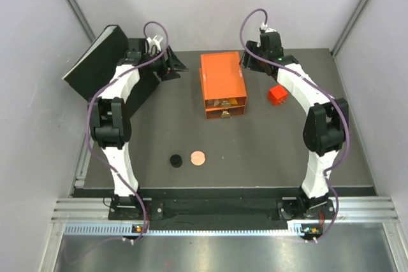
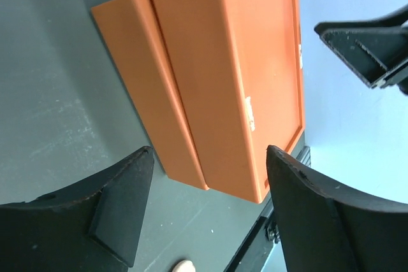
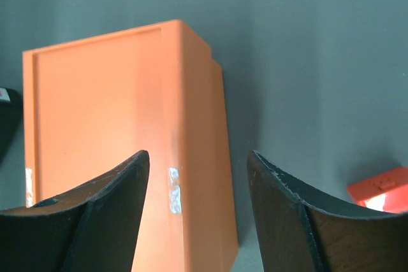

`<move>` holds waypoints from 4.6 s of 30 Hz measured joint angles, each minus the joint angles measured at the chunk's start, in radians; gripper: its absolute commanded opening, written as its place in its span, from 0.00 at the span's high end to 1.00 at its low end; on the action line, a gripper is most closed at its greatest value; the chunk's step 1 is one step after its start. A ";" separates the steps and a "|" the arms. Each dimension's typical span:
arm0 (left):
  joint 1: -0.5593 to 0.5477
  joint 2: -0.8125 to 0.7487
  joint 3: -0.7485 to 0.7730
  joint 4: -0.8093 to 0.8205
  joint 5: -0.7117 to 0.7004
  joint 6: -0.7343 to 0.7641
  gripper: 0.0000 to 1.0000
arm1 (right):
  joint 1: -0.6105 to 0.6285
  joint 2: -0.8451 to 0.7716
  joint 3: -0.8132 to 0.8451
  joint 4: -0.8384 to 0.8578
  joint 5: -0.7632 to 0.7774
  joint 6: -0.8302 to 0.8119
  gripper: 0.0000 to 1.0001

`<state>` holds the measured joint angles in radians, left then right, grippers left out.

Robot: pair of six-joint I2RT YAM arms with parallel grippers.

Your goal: Organize the makeup

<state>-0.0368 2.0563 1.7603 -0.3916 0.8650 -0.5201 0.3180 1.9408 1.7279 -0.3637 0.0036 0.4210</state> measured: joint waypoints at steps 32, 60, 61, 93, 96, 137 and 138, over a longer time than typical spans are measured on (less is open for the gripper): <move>-0.021 0.304 0.237 -0.240 -0.325 0.118 0.90 | -0.081 0.164 0.100 0.125 -0.264 0.149 0.35; -0.131 0.364 0.243 -0.045 -0.090 -0.031 0.93 | -0.064 0.198 0.107 0.132 -0.392 0.156 0.36; -0.130 0.366 0.243 -0.038 -0.090 -0.035 0.93 | -0.064 0.198 0.107 0.132 -0.393 0.155 0.36; -0.122 0.383 0.243 0.004 -0.069 -0.082 0.96 | -0.035 0.225 0.141 0.137 -0.396 0.103 0.36; -0.121 0.383 0.243 0.003 -0.069 -0.079 0.97 | -0.033 0.225 0.140 0.136 -0.388 0.103 0.35; -0.129 0.090 0.184 -0.144 -0.229 -0.030 0.36 | 0.163 -0.417 -0.330 -0.096 -0.113 -0.177 0.32; -0.142 0.088 0.184 -0.159 -0.235 -0.026 0.36 | 0.172 -0.433 -0.357 -0.104 -0.114 -0.175 0.32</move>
<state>-0.1791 2.1441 1.9446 -0.5507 0.6296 -0.5461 0.4904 1.5078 1.3708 -0.4679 -0.1101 0.2459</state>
